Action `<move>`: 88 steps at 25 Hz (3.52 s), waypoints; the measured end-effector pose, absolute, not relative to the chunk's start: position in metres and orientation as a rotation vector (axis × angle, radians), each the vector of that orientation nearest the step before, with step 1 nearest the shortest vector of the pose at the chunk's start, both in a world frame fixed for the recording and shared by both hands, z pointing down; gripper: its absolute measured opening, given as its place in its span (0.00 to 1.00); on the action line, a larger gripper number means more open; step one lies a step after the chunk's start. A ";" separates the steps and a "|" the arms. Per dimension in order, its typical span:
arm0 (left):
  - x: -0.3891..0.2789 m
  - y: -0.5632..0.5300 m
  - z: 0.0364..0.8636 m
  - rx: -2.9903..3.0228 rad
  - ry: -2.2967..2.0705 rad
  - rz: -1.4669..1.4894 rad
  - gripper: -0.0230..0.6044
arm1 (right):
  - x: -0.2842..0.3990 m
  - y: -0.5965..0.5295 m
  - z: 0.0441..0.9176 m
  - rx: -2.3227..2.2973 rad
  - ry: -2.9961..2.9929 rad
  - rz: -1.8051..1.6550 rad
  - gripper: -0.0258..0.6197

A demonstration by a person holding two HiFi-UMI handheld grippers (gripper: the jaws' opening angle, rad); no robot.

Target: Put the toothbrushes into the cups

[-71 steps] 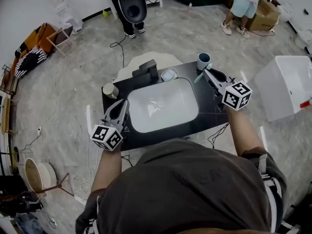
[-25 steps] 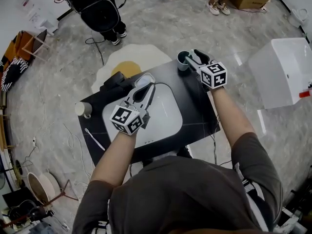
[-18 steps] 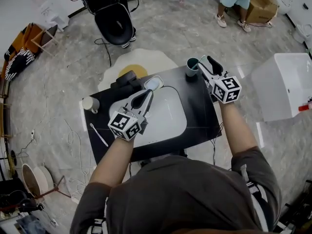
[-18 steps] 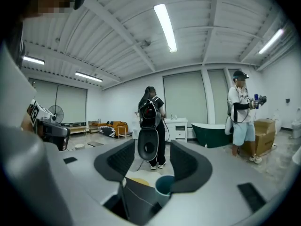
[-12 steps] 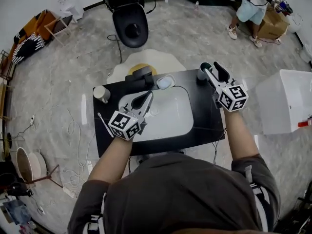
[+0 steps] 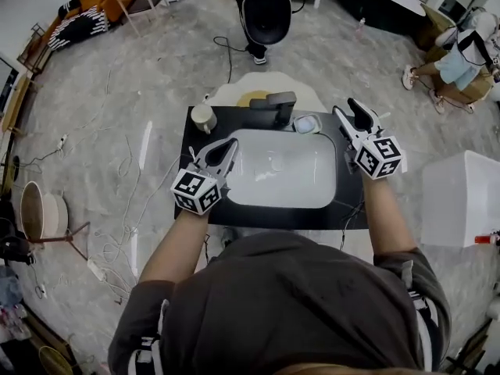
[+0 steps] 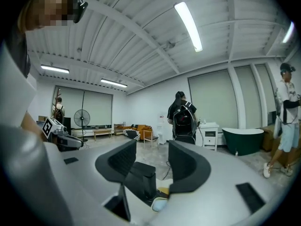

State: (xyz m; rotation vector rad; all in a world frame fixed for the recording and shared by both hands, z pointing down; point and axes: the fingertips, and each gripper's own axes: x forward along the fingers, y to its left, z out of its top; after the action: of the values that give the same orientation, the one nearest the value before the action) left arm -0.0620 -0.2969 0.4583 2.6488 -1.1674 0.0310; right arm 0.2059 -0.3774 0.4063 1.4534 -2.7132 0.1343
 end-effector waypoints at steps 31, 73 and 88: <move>-0.399 -0.175 0.539 2.229 -1.661 -0.066 0.05 | -0.267 -0.300 0.698 0.433 -2.034 0.641 0.27; -0.350 -0.339 0.523 2.498 -1.221 -0.028 0.05 | -0.244 -0.523 0.560 0.924 -2.835 0.702 0.09; -0.353 -0.329 0.534 2.487 -1.223 -0.021 0.05 | -0.251 -0.502 0.619 0.866 -2.671 0.458 0.17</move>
State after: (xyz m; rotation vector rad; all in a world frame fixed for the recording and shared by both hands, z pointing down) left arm -0.3531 -0.3288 0.5339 2.4868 -1.2231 -0.0207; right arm -0.2506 -0.5016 0.6194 0.8660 -2.6714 0.4577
